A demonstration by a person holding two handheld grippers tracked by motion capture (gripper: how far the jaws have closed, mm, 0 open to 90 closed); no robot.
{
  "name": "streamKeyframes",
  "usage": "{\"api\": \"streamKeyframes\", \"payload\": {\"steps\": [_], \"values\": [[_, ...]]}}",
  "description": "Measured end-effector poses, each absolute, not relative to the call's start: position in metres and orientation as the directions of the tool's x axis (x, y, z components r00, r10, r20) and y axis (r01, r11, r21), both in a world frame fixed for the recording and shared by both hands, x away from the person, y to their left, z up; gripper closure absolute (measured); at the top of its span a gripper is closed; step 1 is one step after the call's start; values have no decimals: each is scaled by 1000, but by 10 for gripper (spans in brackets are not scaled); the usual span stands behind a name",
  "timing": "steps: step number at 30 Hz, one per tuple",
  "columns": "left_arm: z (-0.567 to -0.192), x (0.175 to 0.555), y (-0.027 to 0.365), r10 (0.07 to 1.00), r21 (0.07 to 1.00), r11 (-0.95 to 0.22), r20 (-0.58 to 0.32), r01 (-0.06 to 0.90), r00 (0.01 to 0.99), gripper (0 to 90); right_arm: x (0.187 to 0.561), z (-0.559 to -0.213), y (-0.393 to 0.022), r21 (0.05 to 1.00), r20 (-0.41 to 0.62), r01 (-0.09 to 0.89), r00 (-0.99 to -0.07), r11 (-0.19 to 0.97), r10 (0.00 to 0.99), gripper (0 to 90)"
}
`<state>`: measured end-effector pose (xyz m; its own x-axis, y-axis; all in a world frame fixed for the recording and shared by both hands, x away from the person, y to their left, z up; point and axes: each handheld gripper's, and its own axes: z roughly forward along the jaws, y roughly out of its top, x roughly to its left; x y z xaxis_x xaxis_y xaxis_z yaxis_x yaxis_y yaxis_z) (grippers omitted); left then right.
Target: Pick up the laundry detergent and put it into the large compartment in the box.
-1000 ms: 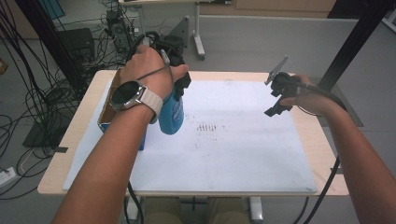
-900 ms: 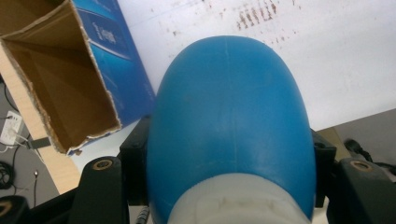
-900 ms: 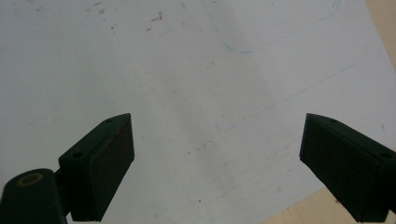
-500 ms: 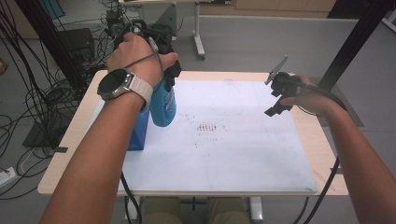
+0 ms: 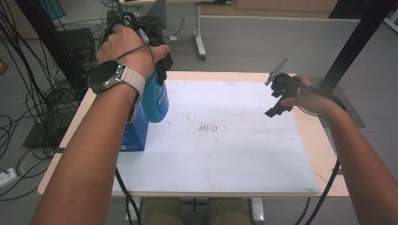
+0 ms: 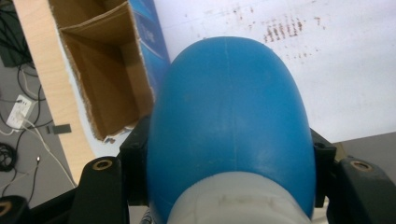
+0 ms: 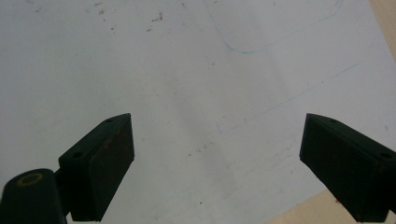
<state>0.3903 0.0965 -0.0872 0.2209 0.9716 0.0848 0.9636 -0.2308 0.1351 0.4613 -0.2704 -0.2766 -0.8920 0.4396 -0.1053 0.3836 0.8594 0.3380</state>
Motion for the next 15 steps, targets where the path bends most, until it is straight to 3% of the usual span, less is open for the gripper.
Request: {"api": "streamKeyframes", "payload": {"steps": [15], "values": [[-76, 398, 118, 980, 156, -193, 86, 969, 181, 383, 464, -282, -270, 326, -95, 394, -891, 859, 445, 98]]}}
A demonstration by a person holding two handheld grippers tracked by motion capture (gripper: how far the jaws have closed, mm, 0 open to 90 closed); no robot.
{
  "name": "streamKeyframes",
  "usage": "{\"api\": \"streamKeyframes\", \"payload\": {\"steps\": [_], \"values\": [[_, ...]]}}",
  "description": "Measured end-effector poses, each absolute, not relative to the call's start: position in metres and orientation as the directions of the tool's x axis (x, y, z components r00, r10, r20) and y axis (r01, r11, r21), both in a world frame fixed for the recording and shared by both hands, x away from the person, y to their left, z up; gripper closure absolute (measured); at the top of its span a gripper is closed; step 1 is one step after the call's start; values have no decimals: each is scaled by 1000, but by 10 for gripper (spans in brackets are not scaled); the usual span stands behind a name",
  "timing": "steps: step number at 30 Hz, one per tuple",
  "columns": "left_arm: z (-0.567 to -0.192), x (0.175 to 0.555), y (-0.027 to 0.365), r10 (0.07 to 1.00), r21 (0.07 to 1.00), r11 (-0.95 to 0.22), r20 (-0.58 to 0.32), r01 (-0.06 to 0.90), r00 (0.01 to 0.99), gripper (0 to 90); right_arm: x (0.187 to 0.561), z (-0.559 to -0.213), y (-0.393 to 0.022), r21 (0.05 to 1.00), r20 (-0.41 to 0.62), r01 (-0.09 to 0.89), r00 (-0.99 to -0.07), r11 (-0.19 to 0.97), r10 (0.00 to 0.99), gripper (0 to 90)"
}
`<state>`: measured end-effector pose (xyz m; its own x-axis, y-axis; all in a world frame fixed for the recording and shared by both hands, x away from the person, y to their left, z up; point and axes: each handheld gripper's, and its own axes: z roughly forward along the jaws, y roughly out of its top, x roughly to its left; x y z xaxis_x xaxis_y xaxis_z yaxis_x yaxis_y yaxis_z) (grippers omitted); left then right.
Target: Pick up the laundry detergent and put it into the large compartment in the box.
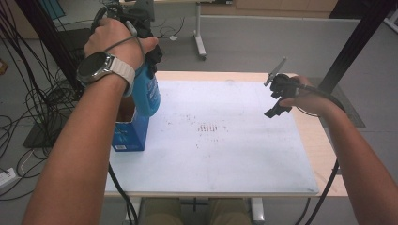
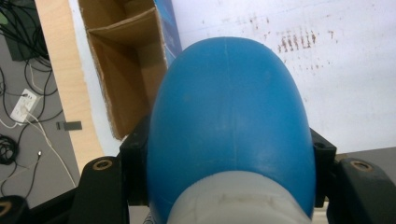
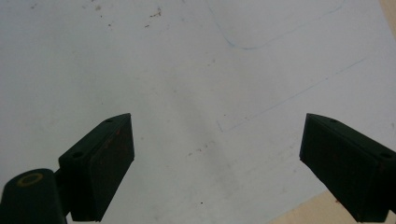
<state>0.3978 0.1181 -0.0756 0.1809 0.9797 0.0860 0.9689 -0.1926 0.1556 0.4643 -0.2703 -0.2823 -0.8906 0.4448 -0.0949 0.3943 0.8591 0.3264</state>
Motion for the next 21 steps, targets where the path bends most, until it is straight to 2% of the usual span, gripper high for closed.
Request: {"api": "streamKeyframes", "payload": {"steps": [21], "values": [[-68, 407, 151, 989, 203, -135, 91, 970, 118, 383, 467, -286, -273, 321, -85, 415, -882, 851, 463, 98]]}}
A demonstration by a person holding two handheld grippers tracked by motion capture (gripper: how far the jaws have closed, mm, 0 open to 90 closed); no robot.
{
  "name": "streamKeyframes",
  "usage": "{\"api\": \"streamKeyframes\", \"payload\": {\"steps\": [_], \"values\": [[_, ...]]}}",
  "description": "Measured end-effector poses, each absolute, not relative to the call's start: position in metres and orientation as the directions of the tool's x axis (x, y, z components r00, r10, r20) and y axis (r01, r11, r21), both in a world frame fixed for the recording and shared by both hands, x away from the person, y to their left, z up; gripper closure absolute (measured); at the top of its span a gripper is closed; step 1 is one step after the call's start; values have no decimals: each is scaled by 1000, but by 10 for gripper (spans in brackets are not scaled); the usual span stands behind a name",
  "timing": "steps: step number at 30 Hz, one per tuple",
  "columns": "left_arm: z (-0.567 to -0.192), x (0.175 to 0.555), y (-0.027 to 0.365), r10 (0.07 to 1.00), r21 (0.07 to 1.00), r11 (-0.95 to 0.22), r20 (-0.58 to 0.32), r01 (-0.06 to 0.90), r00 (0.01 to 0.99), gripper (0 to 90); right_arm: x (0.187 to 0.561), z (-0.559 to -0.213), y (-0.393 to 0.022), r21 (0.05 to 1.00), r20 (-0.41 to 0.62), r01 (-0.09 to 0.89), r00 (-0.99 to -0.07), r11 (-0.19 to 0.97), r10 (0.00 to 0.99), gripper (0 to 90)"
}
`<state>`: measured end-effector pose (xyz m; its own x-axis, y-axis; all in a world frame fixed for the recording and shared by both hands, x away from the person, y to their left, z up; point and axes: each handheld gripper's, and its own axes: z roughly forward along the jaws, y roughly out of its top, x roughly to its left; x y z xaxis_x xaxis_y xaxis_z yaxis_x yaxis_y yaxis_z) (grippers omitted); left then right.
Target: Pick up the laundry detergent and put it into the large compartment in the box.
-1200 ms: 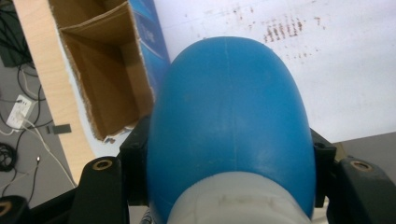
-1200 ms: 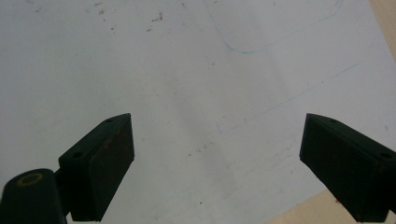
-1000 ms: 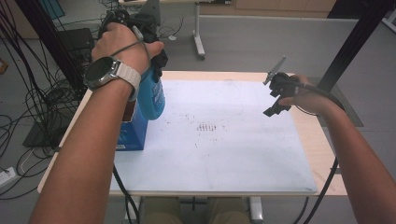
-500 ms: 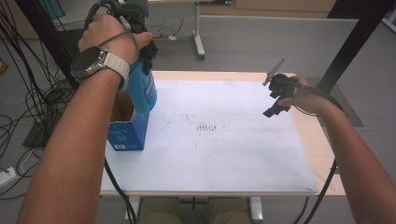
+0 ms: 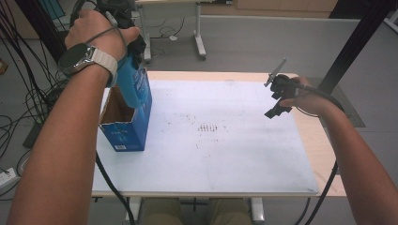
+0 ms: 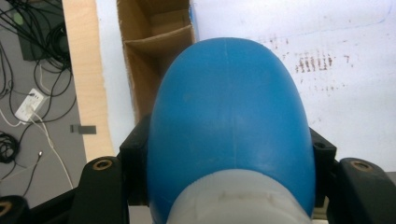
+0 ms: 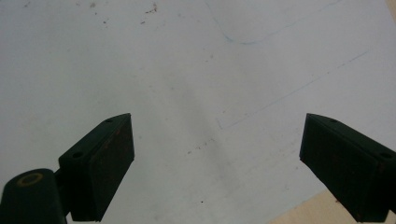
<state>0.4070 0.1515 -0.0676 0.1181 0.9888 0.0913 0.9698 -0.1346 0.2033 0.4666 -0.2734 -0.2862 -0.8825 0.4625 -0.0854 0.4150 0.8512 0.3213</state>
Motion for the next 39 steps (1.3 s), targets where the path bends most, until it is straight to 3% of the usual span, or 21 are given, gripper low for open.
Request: {"api": "streamKeyframes", "payload": {"steps": [39], "values": [[-88, 423, 188, 992, 220, -67, 122, 973, 41, 382, 469, -298, -275, 300, -74, 436, -876, 849, 476, 98]]}}
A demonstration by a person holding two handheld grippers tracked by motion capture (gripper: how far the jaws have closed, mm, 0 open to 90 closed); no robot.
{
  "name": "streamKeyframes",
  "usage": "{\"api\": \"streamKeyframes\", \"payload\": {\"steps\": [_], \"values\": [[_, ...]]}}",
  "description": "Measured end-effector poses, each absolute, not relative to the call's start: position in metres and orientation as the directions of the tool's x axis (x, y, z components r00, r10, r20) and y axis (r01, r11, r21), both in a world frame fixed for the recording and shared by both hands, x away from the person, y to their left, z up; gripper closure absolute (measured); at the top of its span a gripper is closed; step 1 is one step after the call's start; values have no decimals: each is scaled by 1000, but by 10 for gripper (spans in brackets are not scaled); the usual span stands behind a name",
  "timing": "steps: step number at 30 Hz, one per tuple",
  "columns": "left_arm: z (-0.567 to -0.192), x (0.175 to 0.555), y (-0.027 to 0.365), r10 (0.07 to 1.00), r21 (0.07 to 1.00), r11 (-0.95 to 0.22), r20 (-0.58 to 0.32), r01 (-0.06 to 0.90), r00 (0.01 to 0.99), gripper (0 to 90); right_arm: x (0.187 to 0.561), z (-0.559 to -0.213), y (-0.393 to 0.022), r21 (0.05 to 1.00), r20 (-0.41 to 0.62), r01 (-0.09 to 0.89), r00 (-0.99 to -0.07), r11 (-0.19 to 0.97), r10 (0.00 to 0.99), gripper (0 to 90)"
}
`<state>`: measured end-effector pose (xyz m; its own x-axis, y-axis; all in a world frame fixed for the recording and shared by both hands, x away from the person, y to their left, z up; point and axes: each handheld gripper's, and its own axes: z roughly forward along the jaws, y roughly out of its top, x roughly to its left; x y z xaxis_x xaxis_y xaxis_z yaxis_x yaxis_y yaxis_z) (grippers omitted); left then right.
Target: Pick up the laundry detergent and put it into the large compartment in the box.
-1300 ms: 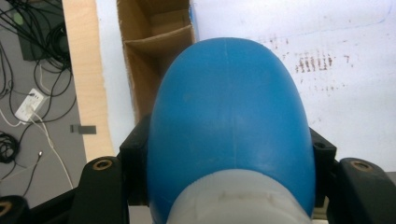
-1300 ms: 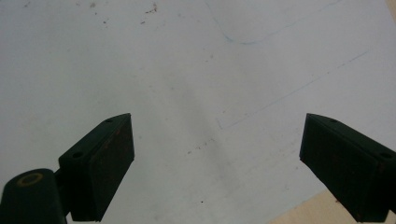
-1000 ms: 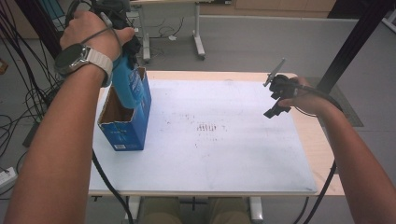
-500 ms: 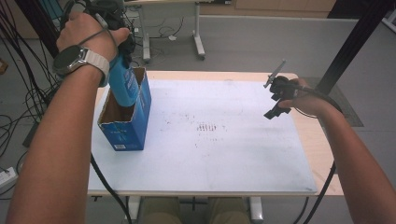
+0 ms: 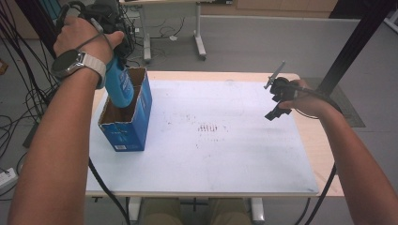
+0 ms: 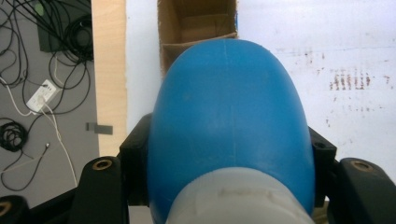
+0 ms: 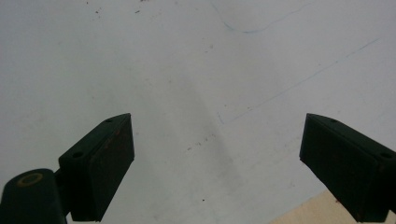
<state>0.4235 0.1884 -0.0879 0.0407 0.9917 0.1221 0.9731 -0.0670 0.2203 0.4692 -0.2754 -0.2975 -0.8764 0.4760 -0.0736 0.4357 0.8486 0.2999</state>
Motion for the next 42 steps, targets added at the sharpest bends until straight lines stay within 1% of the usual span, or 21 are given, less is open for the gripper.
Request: {"api": "streamKeyframes", "payload": {"steps": [4, 13, 20, 32, 42], "values": [[-92, 428, 191, 992, 201, -64, 119, 977, 41, 382, 469, -298, -275, 295, -75, 436, -876, 850, 476, 98], [-100, 435, 196, 992, 197, -61, 122, 979, 37, 381, 469, -300, -278, 291, -73, 448, -871, 845, 486, 98], [-113, 440, 200, 994, 181, -47, 106, 982, 28, 381, 469, -301, -280, 294, -70, 455, -867, 841, 493, 98], [-130, 444, 210, 993, 187, -36, 117, 982, 14, 381, 470, -306, -281, 286, -63, 460, -866, 841, 496, 98], [-146, 446, 211, 993, 183, -48, 116, 982, 27, 381, 471, -304, -280, 288, -66, 460, -865, 840, 497, 98]]}}
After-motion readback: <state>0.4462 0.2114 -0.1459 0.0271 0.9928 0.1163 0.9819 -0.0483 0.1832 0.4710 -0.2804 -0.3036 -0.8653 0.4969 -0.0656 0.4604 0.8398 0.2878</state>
